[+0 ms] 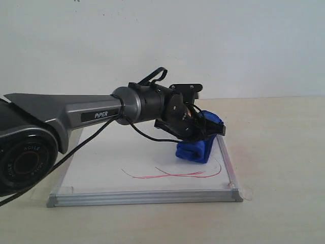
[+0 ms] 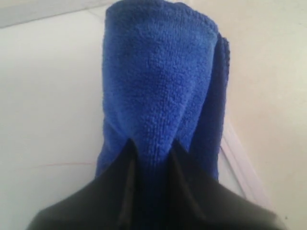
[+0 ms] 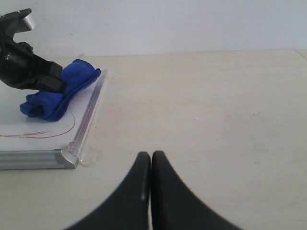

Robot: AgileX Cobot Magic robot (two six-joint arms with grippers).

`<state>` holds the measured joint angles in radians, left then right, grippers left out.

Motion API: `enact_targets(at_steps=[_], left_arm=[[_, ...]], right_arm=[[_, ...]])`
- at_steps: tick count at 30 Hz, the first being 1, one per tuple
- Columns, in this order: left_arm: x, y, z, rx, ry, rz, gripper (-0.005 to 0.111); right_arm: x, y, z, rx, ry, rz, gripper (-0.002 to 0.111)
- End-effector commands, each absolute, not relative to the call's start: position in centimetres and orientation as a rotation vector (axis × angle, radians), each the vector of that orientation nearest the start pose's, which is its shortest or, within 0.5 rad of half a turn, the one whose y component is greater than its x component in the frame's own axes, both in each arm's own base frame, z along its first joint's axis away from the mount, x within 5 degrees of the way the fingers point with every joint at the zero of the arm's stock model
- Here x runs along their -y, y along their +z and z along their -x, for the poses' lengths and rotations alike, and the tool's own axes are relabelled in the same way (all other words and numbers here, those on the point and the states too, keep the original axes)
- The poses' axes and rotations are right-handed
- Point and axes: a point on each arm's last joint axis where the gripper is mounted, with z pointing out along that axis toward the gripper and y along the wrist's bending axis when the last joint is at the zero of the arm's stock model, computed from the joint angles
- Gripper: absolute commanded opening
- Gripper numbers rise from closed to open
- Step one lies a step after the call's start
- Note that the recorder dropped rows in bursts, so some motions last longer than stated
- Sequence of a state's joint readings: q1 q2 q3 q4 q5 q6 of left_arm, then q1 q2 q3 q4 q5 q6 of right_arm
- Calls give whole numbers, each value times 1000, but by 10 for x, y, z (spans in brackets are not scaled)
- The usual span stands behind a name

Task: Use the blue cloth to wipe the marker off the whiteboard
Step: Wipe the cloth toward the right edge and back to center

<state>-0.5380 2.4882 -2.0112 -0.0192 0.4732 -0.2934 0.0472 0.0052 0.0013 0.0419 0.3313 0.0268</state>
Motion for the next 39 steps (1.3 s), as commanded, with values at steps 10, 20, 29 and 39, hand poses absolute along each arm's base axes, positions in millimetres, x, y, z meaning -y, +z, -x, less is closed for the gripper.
enact_targets(at_steps=[10,20,29,39], left_arm=[[256,118,-479,-2479,-261,-364,4],[156,110,-508,-2650,-145,-82,4],[170,109,-503,-2666,-240,-143,4],[258,72,-466,-2685,-357,-353,4]], right_arm=[[-3,184,-54,-1808,86,-11,0],[-3,184,-54,-1808,86,-11,0],[-3,184,-54,-1808,86,-11,0],[-3,184,-54,-1808,86,-11,0]])
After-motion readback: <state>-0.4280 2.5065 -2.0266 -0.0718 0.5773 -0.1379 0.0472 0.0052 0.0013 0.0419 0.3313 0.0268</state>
